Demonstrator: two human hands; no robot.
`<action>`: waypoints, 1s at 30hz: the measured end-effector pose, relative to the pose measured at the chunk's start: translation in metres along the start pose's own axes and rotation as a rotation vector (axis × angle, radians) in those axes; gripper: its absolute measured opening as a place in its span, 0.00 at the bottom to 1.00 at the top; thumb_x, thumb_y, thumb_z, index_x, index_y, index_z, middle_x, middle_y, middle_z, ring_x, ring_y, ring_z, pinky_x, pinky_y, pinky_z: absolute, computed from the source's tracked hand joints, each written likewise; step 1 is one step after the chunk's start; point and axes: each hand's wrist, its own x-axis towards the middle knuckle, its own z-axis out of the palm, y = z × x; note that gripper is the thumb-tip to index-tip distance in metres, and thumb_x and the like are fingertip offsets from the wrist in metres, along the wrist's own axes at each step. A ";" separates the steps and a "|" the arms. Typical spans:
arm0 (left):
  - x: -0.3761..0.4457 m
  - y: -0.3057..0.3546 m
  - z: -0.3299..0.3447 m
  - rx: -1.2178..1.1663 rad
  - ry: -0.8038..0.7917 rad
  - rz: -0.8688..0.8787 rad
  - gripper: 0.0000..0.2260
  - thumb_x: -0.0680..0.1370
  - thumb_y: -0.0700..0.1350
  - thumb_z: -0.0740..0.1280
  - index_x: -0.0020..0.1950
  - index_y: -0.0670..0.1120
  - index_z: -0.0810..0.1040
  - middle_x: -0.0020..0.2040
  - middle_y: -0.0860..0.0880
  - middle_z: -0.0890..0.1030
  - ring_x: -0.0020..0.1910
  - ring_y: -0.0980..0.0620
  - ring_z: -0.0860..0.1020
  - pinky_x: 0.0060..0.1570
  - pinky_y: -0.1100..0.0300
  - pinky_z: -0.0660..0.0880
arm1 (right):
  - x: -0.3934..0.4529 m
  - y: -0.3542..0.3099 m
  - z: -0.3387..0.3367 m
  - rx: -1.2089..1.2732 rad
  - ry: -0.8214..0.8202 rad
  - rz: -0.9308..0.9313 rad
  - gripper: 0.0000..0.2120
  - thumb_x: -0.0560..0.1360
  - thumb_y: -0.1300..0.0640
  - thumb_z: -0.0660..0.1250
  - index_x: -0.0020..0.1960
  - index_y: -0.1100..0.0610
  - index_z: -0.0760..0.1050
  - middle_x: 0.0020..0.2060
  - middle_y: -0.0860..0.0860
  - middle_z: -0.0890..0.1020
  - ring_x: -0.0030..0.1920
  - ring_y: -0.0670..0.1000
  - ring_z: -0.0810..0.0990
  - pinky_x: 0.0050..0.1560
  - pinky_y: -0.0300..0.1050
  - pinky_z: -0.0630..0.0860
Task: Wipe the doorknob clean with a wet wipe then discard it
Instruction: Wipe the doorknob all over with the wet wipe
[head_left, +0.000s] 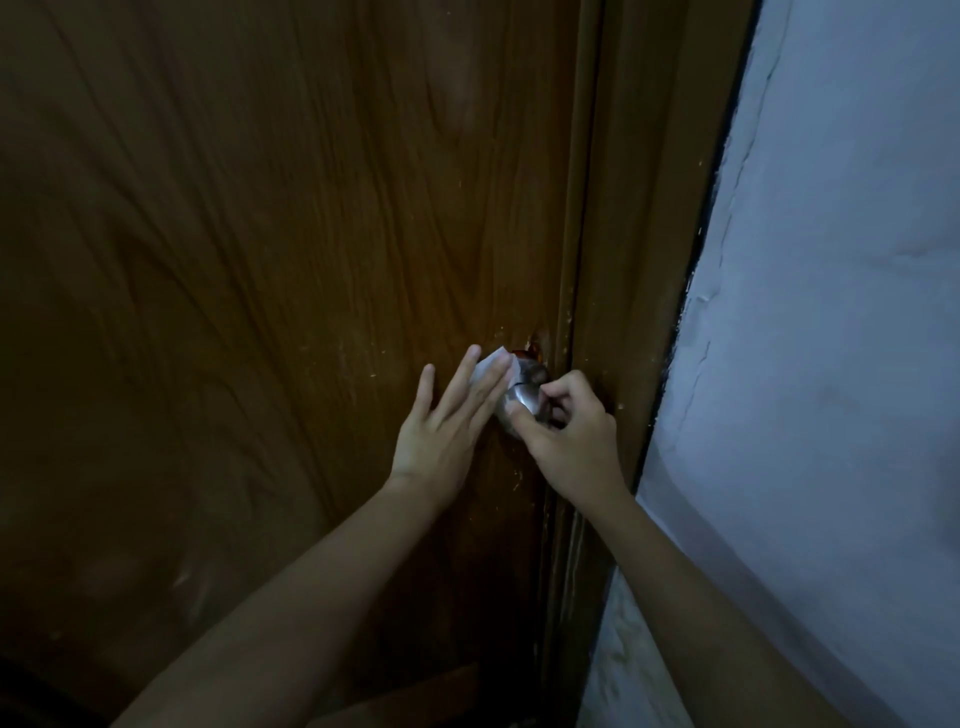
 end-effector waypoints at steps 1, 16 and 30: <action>0.000 0.003 0.002 -0.037 -0.056 0.007 0.42 0.78 0.51 0.56 0.65 0.43 0.19 0.66 0.45 0.21 0.66 0.42 0.25 0.72 0.43 0.45 | 0.000 0.000 0.000 0.002 0.007 0.008 0.12 0.69 0.57 0.71 0.48 0.59 0.71 0.39 0.43 0.76 0.40 0.38 0.77 0.35 0.23 0.71; -0.024 0.003 0.024 0.191 -0.091 0.051 0.50 0.74 0.60 0.59 0.64 0.40 0.18 0.62 0.38 0.16 0.67 0.39 0.27 0.69 0.38 0.36 | 0.001 0.004 -0.001 -0.009 0.014 0.034 0.10 0.70 0.55 0.71 0.47 0.56 0.72 0.39 0.41 0.78 0.39 0.30 0.77 0.36 0.24 0.72; -0.013 -0.003 0.024 0.293 0.014 0.027 0.52 0.70 0.63 0.61 0.69 0.41 0.25 0.67 0.38 0.20 0.73 0.46 0.34 0.65 0.36 0.34 | 0.000 0.003 0.000 0.007 0.010 0.037 0.12 0.70 0.55 0.71 0.49 0.58 0.73 0.39 0.43 0.79 0.39 0.32 0.77 0.35 0.24 0.72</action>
